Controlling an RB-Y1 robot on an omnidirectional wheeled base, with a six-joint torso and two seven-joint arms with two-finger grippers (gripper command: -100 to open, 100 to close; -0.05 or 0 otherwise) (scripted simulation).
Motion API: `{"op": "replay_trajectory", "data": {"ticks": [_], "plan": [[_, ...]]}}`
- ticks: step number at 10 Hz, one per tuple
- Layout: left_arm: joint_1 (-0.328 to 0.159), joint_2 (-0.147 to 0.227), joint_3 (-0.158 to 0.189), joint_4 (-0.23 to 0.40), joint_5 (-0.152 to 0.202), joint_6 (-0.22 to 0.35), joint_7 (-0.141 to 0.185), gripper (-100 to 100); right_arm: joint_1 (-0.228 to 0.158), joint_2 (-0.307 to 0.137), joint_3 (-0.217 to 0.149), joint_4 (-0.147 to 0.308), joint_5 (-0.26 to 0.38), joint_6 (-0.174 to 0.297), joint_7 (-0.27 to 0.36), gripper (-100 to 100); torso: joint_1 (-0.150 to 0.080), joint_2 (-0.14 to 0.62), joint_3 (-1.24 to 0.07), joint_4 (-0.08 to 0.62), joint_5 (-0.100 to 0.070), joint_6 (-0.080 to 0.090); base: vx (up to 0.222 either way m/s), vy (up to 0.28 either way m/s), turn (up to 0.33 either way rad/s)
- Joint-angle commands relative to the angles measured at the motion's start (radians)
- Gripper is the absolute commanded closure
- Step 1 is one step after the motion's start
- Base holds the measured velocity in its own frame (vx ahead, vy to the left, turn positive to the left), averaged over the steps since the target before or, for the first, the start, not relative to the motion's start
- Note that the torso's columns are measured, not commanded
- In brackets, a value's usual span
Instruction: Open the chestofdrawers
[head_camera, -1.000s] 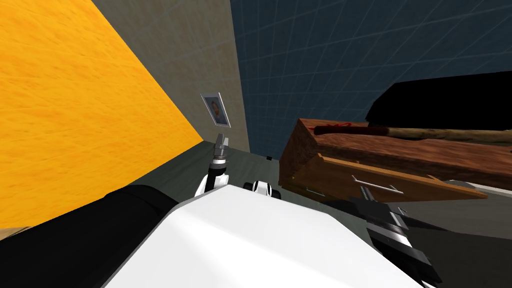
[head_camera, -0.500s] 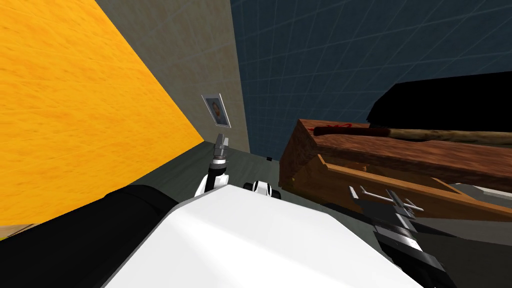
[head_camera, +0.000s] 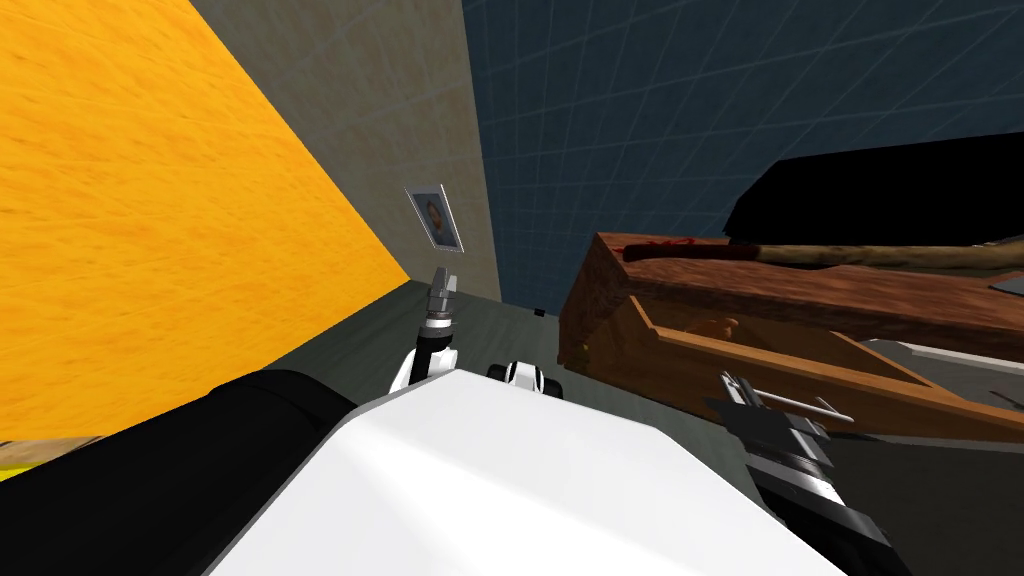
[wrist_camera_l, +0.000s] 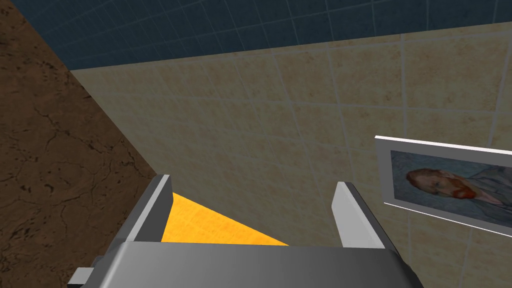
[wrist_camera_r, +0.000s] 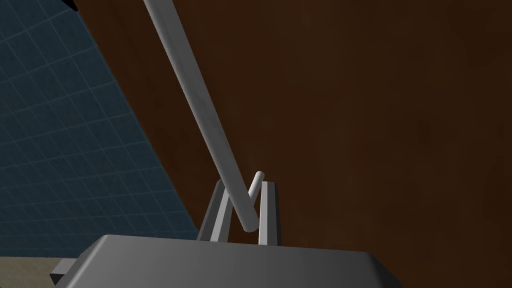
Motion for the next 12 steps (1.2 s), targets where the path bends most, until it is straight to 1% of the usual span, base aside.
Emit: {"op": "replay_trajectory", "data": {"ticks": [1, 2, 3, 5, 8, 9, 10, 12], "plan": [[0.000, 0.000, 0.000, 0.000, 0.000, 0.000, 0.000, 0, 0.010, 0.000, 0.002, -0.004, -0.001, -0.008, -0.003, 100, 0.000, -0.009, -0.005, -0.002, 0.000, -0.003, -0.117, 0.022, -0.037], [0.000, 0.000, 0.000, 0.000, 0.000, 0.000, 0.000, 0, 0.015, -0.001, 0.001, -0.008, -0.003, -0.013, -0.005, 100, 0.001, -0.010, -0.007, -0.003, -0.001, -0.003, -0.191, 0.018, -0.060], [0.000, 0.000, 0.000, 0.000, 0.000, 0.000, 0.000, 0, 0.027, -0.033, -0.012, -0.025, -0.011, 0.017, -0.042, -100, 0.001, -0.006, -0.004, -0.003, -0.001, -0.003, -0.091, 0.044, -0.010], [0.000, 0.000, 0.000, 0.000, 0.000, 0.000, 0.000, 0, 0.036, -0.058, -0.024, -0.039, -0.019, 0.034, -0.068, -100, -0.001, -0.019, -0.009, -0.008, -0.007, -0.007, 0.021, 0.044, 0.003], [0.001, 0.000, 0.000, 0.000, 0.000, 0.000, 0.000, 0, 0.058, -0.119, -0.053, -0.075, -0.039, 0.075, -0.133, -100, 0.000, -0.011, -0.006, -0.005, -0.005, -0.006, 0.021, 0.055, 0.006], [0.001, 0.000, 0.000, 0.000, 0.000, 0.000, 0.000, 0, 0.055, -0.105, -0.047, -0.064, -0.034, 0.063, -0.116, -100, 0.001, -0.008, -0.004, -0.004, -0.004, -0.005, 0.006, 0.025, 0.002], [0.001, 0.000, 0.000, 0.000, 0.000, 0.000, 0.000, 0, 0.057, -0.107, -0.047, -0.064, -0.035, 0.067, -0.122, 0, 0.000, -0.007, -0.003, -0.004, -0.004, -0.005, 0.006, 0.002, 0.001], [0.000, 0.000, 0.000, 0.000, 0.000, 0.000, 0.000, 0, 0.057, -0.106, -0.046, -0.063, -0.034, 0.068, -0.121, 0, 0.000, -0.008, -0.004, -0.004, -0.005, -0.005, 0.000, 0.000, 0.000]]}}
